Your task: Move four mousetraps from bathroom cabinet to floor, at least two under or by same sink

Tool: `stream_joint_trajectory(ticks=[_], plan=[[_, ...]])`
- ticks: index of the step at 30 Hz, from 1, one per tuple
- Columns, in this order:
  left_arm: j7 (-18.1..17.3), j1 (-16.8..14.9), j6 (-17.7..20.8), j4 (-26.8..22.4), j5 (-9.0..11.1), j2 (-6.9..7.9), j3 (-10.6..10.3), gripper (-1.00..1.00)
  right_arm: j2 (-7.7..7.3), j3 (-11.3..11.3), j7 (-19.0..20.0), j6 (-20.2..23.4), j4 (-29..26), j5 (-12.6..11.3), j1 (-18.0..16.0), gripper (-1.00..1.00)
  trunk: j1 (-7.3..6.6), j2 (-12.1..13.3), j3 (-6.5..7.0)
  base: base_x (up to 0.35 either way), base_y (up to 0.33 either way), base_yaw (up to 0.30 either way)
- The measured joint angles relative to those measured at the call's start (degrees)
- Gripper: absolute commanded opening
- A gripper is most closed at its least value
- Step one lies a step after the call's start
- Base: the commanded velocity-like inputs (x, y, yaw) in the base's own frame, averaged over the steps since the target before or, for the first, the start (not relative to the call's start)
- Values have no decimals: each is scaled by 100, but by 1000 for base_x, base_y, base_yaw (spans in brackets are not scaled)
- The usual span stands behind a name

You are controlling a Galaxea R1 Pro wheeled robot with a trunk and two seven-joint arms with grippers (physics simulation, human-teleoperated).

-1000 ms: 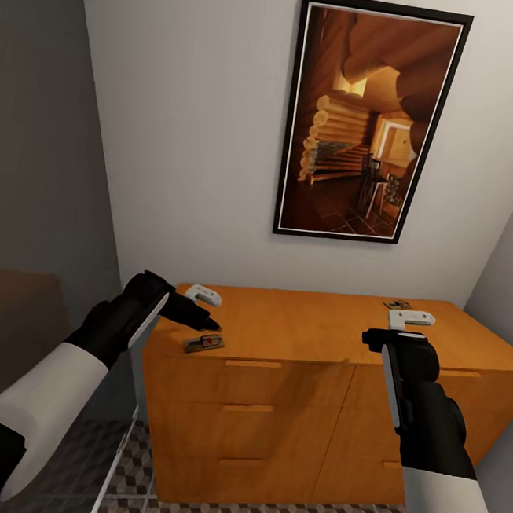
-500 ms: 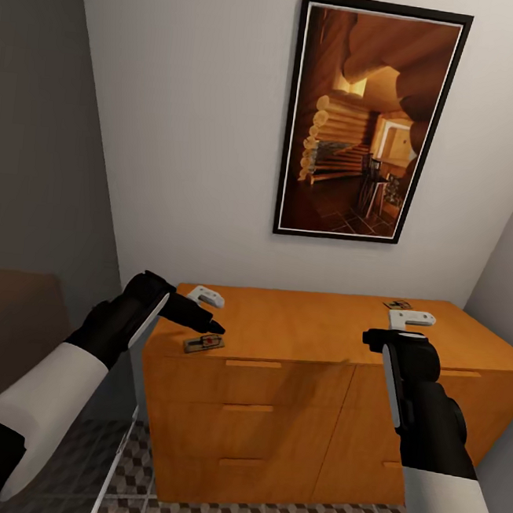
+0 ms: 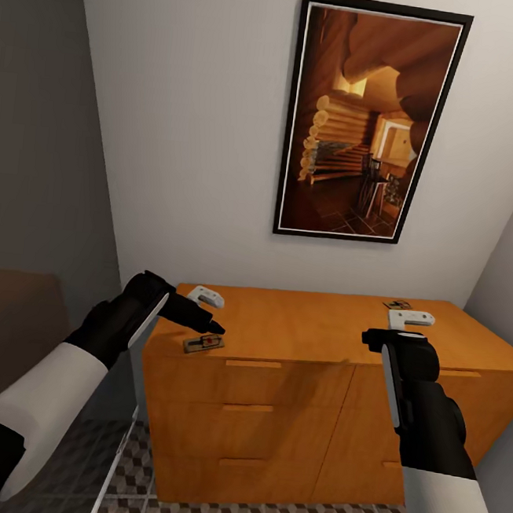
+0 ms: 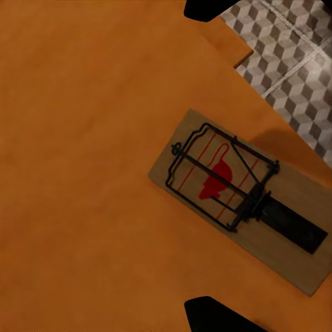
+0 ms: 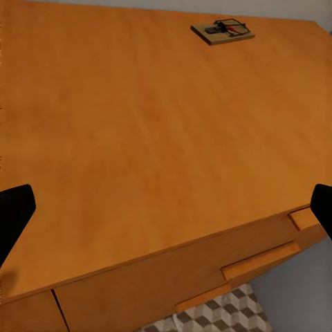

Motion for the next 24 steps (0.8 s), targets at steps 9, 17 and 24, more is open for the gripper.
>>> stream_joint_trajectory(ticks=[9,17,24], plan=[[-2,0,0,13,1,8,7,100,3,10,0,0,0,-1,0,100,0,0,0,0,0,0],[-2,0,0,29,1,14,8,100,8,16,0,0,0,-1,0,100,0,0,0,0,0,0],[-2,0,0,59,0,17,10,100,3,15,0,0,3,-5,0,100,0,0,0,0,0,0]])
